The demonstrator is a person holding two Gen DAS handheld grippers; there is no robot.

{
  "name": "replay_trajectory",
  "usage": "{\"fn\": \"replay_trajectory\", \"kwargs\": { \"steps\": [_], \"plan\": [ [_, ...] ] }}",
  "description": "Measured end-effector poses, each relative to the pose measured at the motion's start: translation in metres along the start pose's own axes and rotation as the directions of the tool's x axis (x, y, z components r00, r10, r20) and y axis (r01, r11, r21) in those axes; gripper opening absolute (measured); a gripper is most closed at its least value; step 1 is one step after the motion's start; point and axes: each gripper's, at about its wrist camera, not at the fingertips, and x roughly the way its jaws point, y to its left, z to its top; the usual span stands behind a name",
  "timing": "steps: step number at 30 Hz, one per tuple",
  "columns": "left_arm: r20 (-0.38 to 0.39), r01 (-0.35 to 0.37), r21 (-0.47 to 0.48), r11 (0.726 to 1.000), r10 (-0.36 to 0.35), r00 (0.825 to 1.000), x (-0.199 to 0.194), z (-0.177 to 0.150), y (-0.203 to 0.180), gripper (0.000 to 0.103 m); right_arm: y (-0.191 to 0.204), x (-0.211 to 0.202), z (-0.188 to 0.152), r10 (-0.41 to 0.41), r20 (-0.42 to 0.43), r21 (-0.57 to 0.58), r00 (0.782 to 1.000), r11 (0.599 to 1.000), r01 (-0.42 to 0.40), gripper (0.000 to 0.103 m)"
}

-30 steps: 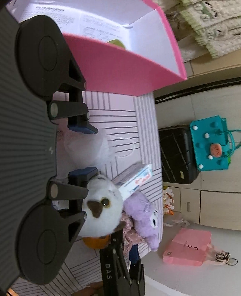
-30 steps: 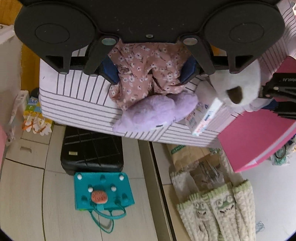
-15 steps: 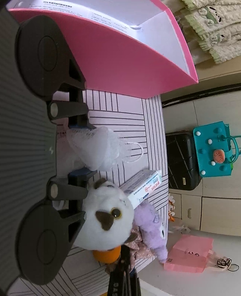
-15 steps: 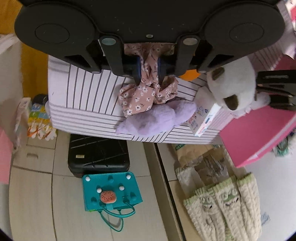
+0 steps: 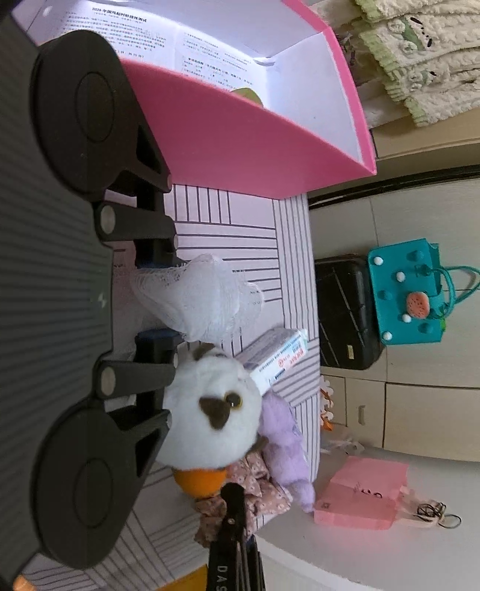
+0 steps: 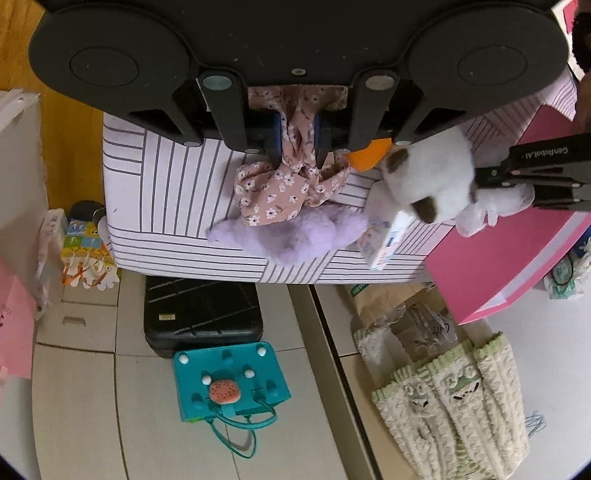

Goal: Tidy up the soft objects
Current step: 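Grasp the white mesh bath puff with the left tool while the right tool holds the cloth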

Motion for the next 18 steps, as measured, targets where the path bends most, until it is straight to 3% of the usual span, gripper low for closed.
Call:
{"fn": "replay_trajectory", "kwargs": {
  "steps": [14, 18],
  "plan": [
    [0.054, 0.078, 0.017, 0.997, -0.078, 0.995, -0.045, -0.006, 0.005, 0.027, 0.017, -0.054, -0.01, -0.078, 0.02, -0.036, 0.997, 0.996, 0.078, 0.018],
    [0.065, 0.121, 0.052, 0.991, -0.124, 0.99, -0.068, -0.006, 0.01, 0.027, 0.022, -0.072, -0.006, -0.046, 0.025, -0.043, 0.999, 0.998, 0.047, 0.018]
  ]
}}
